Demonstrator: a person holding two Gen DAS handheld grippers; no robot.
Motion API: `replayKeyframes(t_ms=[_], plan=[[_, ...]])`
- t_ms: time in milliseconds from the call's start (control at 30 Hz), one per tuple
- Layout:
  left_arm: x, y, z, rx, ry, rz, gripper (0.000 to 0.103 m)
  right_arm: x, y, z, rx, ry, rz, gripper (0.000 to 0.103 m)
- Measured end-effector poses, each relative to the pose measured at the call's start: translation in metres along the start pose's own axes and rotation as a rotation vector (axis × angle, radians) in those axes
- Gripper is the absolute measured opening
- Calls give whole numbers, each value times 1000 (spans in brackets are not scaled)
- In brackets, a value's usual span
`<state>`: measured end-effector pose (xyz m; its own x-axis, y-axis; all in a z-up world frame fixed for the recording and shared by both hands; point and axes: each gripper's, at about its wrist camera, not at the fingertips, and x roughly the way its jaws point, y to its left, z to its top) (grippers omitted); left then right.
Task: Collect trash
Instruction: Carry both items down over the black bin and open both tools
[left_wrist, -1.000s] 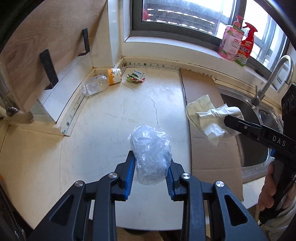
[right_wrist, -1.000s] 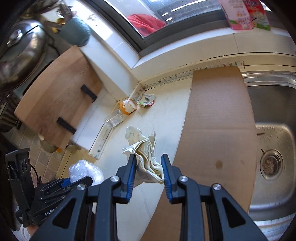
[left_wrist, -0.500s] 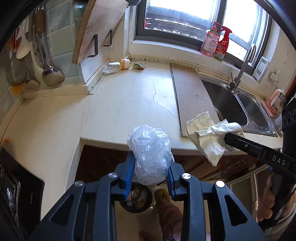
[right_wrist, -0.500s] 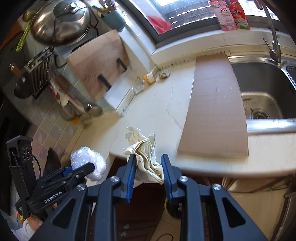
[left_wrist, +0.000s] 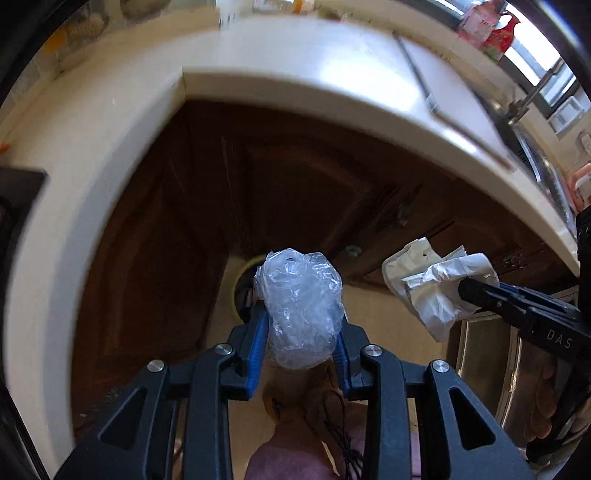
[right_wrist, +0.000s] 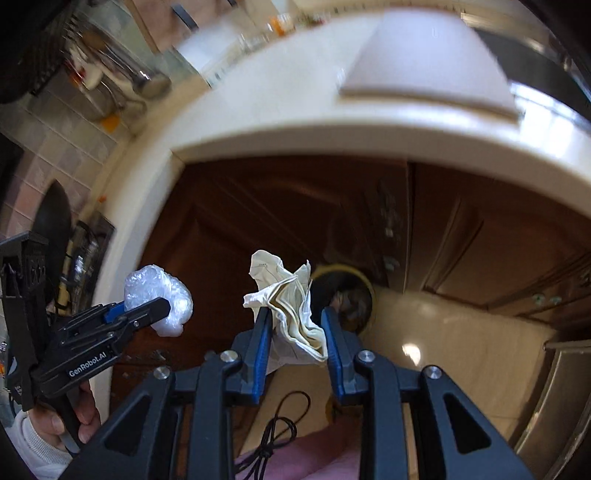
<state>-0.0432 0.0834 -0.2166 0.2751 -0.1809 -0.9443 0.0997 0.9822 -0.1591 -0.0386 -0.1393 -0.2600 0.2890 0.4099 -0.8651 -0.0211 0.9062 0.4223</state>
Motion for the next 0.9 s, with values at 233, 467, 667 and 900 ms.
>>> replayKeyframes(t_ms=[233, 467, 667, 900], plan=[[139, 15, -22, -63, 139, 3, 30, 149, -52, -14, 73, 209, -59, 28], [256, 59, -28, -181, 242, -21, 40, 275, -73, -5, 121, 259, -93, 29], [286, 73, -24, -144, 246, 16, 67, 330, -82, 9, 228, 322, -86, 35], [287, 96, -29, -207, 264, 37, 69, 318, -66, 12, 153, 315, -99, 50]])
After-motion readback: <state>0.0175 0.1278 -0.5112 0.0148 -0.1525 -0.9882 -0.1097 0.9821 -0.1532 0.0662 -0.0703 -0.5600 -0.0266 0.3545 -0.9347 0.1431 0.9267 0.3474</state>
